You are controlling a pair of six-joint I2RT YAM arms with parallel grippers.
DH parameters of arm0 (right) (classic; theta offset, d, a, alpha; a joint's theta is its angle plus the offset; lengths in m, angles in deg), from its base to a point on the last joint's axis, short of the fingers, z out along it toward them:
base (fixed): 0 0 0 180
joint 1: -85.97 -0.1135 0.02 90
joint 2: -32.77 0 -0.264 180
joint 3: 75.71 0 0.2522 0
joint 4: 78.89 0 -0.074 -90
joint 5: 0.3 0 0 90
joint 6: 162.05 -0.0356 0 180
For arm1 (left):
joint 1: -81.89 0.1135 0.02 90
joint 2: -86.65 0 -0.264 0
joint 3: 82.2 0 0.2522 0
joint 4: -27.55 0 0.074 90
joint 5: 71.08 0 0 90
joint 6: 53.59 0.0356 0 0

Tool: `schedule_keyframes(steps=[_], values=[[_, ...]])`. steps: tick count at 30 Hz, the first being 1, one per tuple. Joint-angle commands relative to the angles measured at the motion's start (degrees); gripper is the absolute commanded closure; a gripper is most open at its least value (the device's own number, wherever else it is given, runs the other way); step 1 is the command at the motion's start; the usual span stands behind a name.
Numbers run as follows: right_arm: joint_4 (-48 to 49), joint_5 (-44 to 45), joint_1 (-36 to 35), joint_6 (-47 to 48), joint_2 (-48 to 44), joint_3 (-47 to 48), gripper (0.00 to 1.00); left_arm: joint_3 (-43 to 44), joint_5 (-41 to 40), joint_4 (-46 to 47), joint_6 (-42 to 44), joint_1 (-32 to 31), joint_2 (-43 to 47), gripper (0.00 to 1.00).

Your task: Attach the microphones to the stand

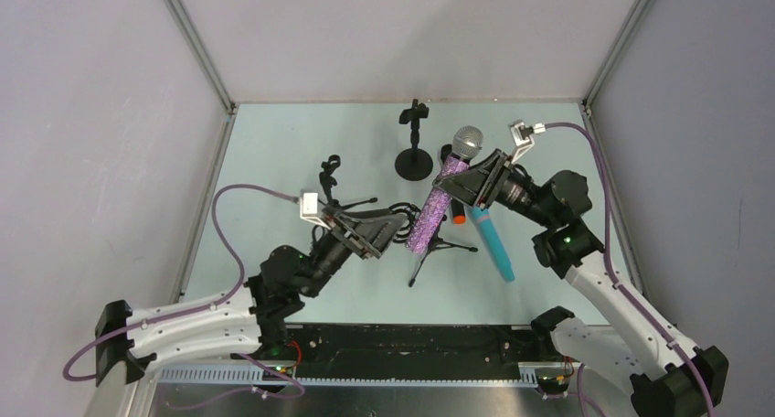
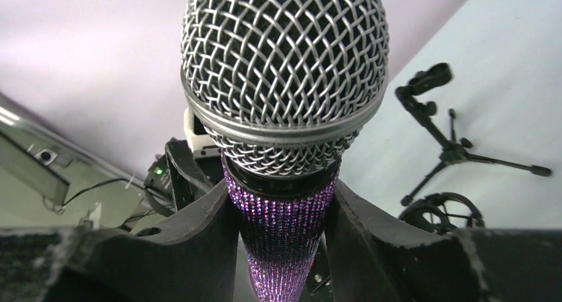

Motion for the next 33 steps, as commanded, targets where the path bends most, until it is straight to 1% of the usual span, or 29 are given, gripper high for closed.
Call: schedule_keyframes(steps=[1,4,6,7,8,9,10,11,12,14,16,17,18,20,21,23,25,28,32,33], values=[[-6.2,6.5,0.8,4.2,-3.3,2.9,1.00,-2.2,-14.7,1.6,1.0,0.6,4.7,0.07],[-8.8,7.5,1.2,5.0,-3.9,2.9,1.00,-2.7,-22.2,-0.5,5.4,0.7,7.2,0.10],[-9.7,7.6,1.5,5.2,-4.0,2.9,1.00,-1.8,-25.8,-2.7,9.8,0.7,7.9,0.11],[-10.0,7.5,1.6,5.3,-4.0,2.9,1.00,-0.6,-26.6,-4.5,14.0,0.7,8.0,0.11],[-10.5,7.5,1.6,5.4,-4.0,2.9,1.00,0.1,-27.8,-5.6,16.4,0.7,8.1,0.10],[-10.7,7.4,1.7,5.5,-4.0,2.9,1.00,2.0,-28.5,-8.4,21.1,0.7,8.1,0.10],[-11.1,7.3,1.7,5.5,-3.9,2.9,1.00,3.0,-30.2,-10.0,23.1,0.7,7.9,0.09],[-11.3,7.5,1.8,5.6,-3.8,2.9,1.00,5.0,-32.1,-12.9,27.3,0.8,7.7,0.08],[-11.7,7.5,1.8,5.7,-3.7,2.9,1.00,6.1,-33.2,-14.6,29.3,0.8,7.2,0.05],[-12.1,7.6,1.9,5.8,-3.5,2.9,1.00,10.2,-35.8,-19.4,36.0,0.8,6.0,0.02],[-12.3,7.8,1.9,5.8,-3.1,2.9,1.00,13.3,-37.2,-27.1,40.0,0.8,4.7,0.01],[-12.3,7.7,1.9,5.8,-2.9,2.9,1.00,14.4,-37.7,-29.2,40.9,0.8,3.4,0.00],[-12.3,7.8,1.9,5.7,-2.8,2.9,1.00,16.4,-37.9,-34.4,42.0,0.9,2.8,0.00],[-12.1,8.1,1.9,5.7,-2.3,2.9,1.00,18.8,-38.7,-40.9,42.0,1.1,0.2,0.00],[-12.0,8.2,1.9,5.7,-2.1,2.9,1.00,19.3,-38.9,-42.7,41.6,1.2,-0.7,0.00],[-11.8,8.5,1.9,5.7,-1.9,2.9,1.00,19.9,-38.8,-47.7,39.0,1.3,-2.0,0.00],[-11.8,8.9,2.0,5.8,-1.7,2.9,1.00,19.6,-35.9,-51.9,34.6,1.8,-2.6,0.00],[-12.4,9.8,2.0,6.3,-1.8,2.9,1.00,17.9,-28.2,-56.1,27.1,3.7,-2.6,0.00],[-13.5,10.9,1.9,7.2,-1.6,2.9,1.00,14.1,-20.1,-58.4,19.2,7.3,-2.6,0.00],[-13.6,11.2,1.9,7.4,-1.5,2.9,1.00,12.8,-19.2,-58.7,16.9,7.8,-2.6,0.00]])
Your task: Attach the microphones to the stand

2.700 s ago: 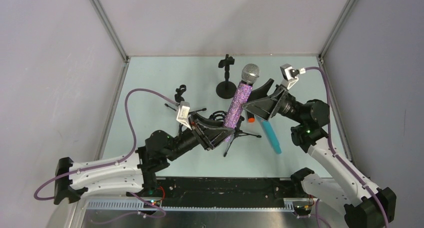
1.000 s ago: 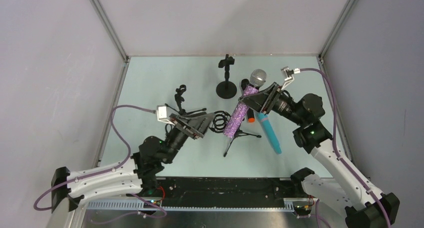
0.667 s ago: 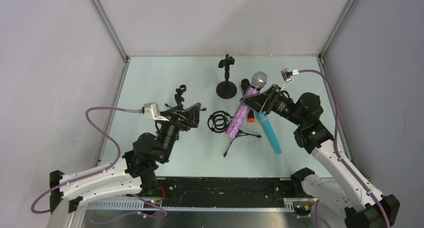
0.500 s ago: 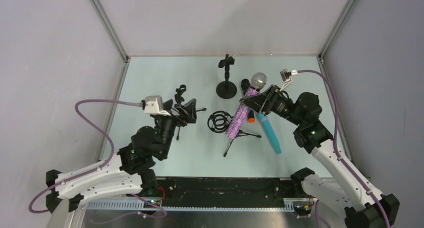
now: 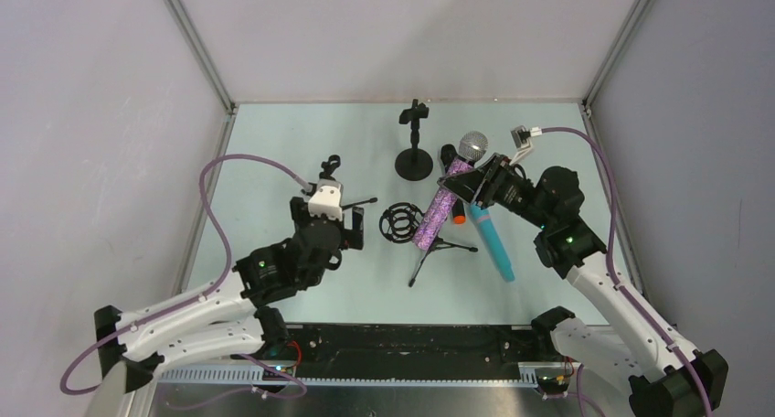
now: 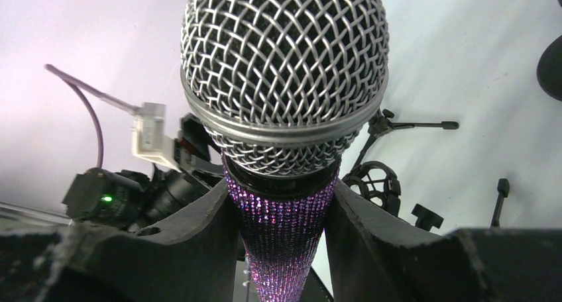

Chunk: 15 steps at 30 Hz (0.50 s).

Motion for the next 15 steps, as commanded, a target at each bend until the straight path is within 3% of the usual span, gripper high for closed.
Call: schedule_keyframes(steps=[1,6,15], values=[[1.9,2.0,0.2,1.5,0.0,2.9,1.00,-3.5,9.7,-5.5,-11.7,3.7,0.2,0.00],[3.5,2.1,-0.1,1.4,1.6,3.0,1.00,-7.7,15.5,-5.9,-19.9,6.3,-0.7,0.00],[3.3,2.9,-2.1,4.3,5.1,6.7,1.00,-12.8,19.3,-6.0,-26.4,7.4,-2.4,0.00]])
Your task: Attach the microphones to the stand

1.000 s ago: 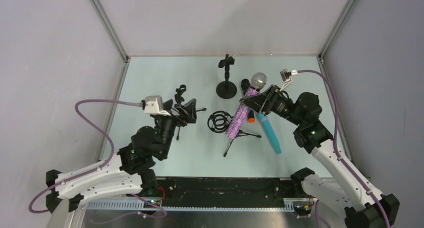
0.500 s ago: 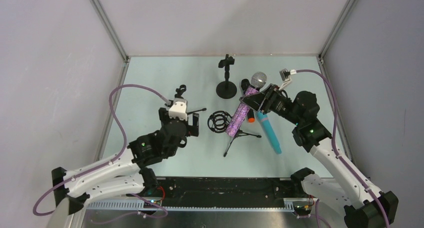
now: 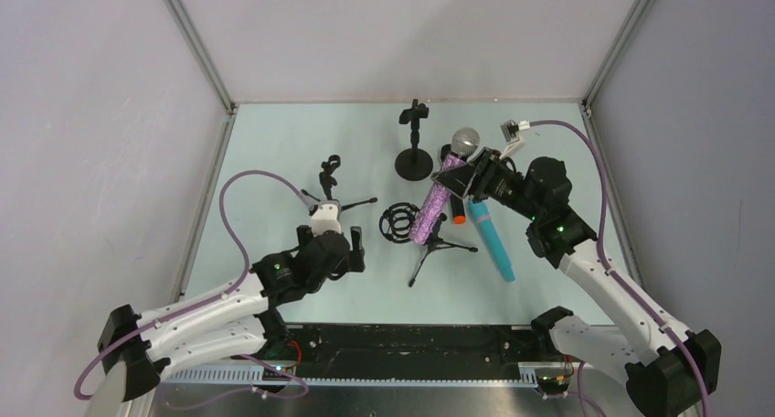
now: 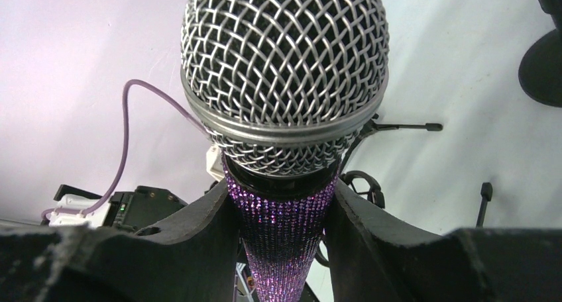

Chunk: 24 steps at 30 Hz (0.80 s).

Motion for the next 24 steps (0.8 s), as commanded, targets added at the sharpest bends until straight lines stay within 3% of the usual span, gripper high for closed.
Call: schedule_keyframes(steps=[1,10,24], values=[[3.2,1.2,-1.4,2.4,1.4,6.1,1.00,-1.7,3.1,0.4,-5.2,0.5,-0.6,0.00],[0.5,3.3,-2.8,6.7,6.2,13.2,1.00,-5.1,5.4,0.5,-8.3,0.5,0.0,0.00],[-16.6,10.0,-8.8,19.2,16.1,28.9,1.00,-5.7,6.1,0.4,-8.6,0.5,-1.2,0.00]])
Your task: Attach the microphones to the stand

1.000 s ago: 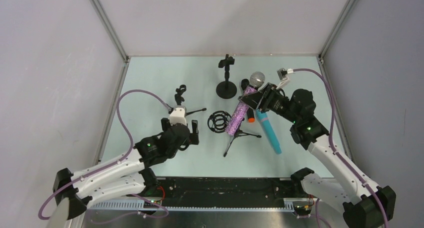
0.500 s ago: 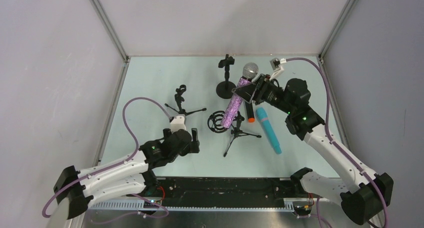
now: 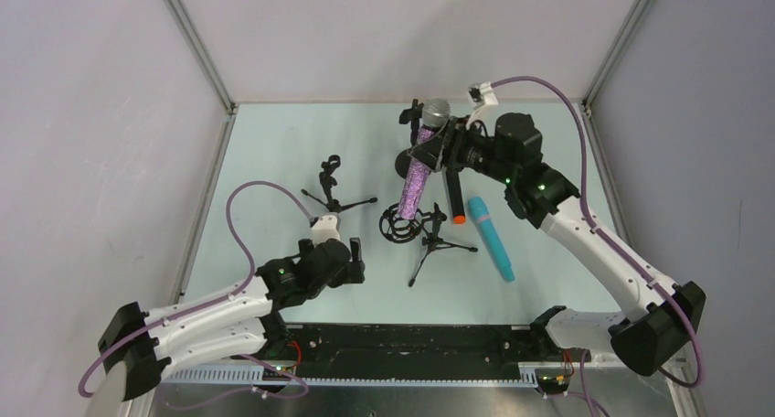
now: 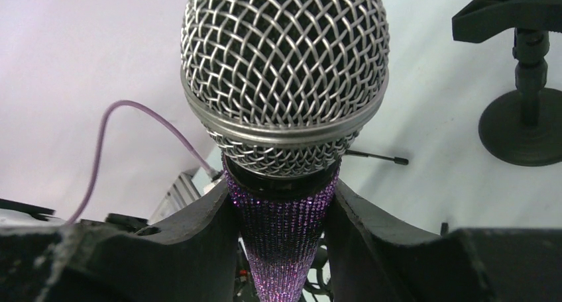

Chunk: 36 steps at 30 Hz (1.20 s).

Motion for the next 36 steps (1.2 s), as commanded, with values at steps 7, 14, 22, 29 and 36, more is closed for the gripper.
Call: schedule_keyframes(steps=[7,14,22,29,36], values=[[-9.5,16.1,-9.3,14.9,4.5,11.9,1.00,0.0,0.5,0.6,-1.6,0.3,-1.6,0.00],[-7.4,25.9,-16.1,22.9,4.7,12.3,1.00,-0.1,0.6,0.7,-1.7,0.3,-2.6,0.00],[-3.2,32.0,-22.1,31.0,5.8,12.3,1.00,-0.1,1.1,0.6,-1.7,0.3,-3.3,0.00],[0.1,35.9,-27.5,36.8,7.5,12.2,1.00,0.1,1.0,0.7,-1.3,0.3,-3.6,0.00],[4.0,36.7,-29.0,38.1,8.2,10.5,1.00,-0.1,1.5,0.7,-1.5,0.3,-4.4,0.00]])
